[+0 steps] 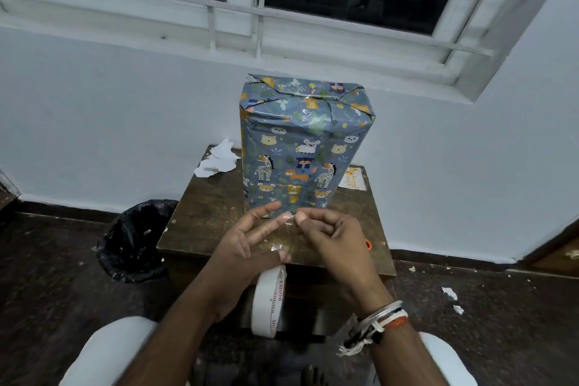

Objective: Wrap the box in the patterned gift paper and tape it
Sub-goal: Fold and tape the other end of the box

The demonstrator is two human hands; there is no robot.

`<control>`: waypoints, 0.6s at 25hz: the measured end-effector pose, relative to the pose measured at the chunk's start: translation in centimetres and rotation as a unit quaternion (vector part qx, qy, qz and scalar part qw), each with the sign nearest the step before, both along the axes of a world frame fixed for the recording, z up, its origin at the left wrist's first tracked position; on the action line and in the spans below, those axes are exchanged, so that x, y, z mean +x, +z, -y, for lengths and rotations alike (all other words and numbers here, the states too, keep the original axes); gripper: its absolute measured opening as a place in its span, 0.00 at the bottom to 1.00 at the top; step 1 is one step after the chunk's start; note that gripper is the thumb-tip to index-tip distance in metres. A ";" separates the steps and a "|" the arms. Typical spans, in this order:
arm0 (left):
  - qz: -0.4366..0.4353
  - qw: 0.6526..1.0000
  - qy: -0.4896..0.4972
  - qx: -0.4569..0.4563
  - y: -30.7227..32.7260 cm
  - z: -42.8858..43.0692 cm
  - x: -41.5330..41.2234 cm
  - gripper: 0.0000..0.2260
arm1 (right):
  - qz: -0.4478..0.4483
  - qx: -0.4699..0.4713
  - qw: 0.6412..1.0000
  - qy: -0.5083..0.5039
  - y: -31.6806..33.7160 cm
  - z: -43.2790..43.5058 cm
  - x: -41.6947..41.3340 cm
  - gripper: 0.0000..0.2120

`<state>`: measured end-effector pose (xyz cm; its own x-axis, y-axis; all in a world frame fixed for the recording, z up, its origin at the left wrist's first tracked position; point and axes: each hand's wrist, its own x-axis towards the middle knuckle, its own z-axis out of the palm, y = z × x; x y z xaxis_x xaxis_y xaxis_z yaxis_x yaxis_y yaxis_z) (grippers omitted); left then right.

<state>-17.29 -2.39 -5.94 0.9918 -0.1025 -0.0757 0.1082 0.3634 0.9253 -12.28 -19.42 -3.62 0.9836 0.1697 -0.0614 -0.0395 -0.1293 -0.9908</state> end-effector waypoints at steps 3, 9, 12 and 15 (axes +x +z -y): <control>0.020 1.000 -0.004 0.020 0.6 0.0 -0.7 0.33 | -0.033 0.061 0.998 -0.002 0.8 -0.2 -0.6 0.07; 0.076 0.993 -0.001 0.087 4.4 -0.6 -2.1 0.35 | 0.001 0.022 1.000 -0.001 5.0 -0.5 -1.3 0.04; 0.122 0.985 0.027 0.119 7.1 -1.5 -2.5 0.34 | 0.080 -0.039 0.996 -0.024 8.1 -0.8 -1.4 0.02; 0.144 0.981 0.082 0.101 10.0 -3.0 -2.1 0.32 | 0.131 0.015 0.991 -0.039 12.3 -1.7 -0.8 0.01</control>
<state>-19.34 0.60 4.08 0.9768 0.0491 0.2085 -0.2137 0.1593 0.9638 -13.10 -17.74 8.67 0.9752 0.0912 0.2017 0.2109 -0.1069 -0.9716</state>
